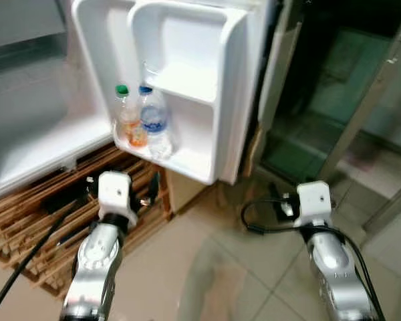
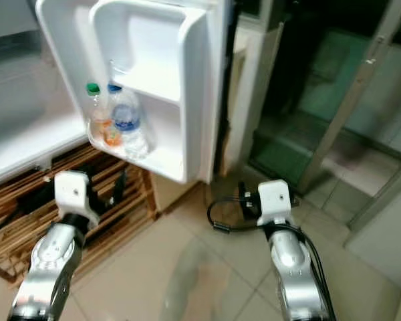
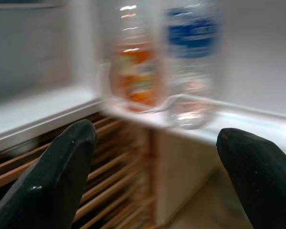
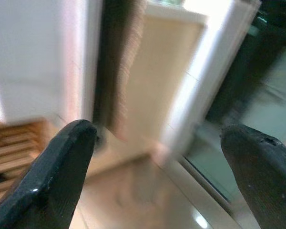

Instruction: Restocking fridge

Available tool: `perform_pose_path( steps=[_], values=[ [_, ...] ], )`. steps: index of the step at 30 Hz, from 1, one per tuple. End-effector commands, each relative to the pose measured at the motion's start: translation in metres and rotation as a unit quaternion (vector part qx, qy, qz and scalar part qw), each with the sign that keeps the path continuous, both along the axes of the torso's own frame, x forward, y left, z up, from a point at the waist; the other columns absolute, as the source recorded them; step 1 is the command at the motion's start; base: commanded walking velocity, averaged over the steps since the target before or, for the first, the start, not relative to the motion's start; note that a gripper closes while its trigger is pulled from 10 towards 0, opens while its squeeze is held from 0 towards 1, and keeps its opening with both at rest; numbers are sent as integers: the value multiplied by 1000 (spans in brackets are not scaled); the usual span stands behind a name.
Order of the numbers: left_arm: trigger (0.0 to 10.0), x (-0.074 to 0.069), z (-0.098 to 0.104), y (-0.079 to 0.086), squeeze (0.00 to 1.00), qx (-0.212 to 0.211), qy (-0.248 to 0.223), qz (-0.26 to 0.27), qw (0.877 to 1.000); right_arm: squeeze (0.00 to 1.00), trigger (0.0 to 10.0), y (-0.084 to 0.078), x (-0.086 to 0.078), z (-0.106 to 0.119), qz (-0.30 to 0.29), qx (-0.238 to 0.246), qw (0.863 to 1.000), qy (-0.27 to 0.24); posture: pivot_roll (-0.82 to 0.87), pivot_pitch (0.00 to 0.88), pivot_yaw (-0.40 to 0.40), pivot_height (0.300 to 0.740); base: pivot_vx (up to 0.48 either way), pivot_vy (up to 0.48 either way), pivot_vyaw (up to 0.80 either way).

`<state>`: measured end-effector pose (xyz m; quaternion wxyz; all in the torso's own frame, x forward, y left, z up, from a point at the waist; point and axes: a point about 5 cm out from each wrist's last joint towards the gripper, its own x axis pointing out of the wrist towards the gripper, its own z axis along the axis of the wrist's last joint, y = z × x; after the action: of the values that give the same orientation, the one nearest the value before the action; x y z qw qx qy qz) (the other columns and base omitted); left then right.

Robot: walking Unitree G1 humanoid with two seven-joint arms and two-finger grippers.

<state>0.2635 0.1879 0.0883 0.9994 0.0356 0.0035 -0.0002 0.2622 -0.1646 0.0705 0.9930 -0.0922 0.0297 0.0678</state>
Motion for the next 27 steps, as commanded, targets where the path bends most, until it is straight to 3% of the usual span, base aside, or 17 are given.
perform_pose_path(
  steps=[1, 11, 17, 21, 27],
  values=[
    [10000, 4, 10, -3, 0, 0, -16, 7, 1000, 0, 10000, -7, -1, 1, -5, -10, 1000, -1, -128, 0, 20, 740, 0, -480, 706],
    [10000, 4, 16, 0, 0, -10, -15, 29, 999, 0, 10000, -1, -1, -2, 4, -9, 1000, -1, -119, 0, 25, 740, 0, -384, 701],
    [10000, 2, 7, -2, 0, 26, 3, 19, 999, 0, 10000, -20, 5, -1, -65, -57, 996, -8, -122, 0, 28, 740, 0, 0, 117],
    [10000, -1, -9, 6, 0, 14, 37, 39, 998, 0, 10000, -19, 31, 16, -80, -54, 994, -41, -125, 0, 31, 740, 0, 0, 0],
    [10000, 3, -1, 7, 0, 22, 21, 35, 999, 0, 10000, -16, 71, 28, -103, -50, 993, -32, -77, 0, 20, 740, 0, 0, 0]
  ],
)
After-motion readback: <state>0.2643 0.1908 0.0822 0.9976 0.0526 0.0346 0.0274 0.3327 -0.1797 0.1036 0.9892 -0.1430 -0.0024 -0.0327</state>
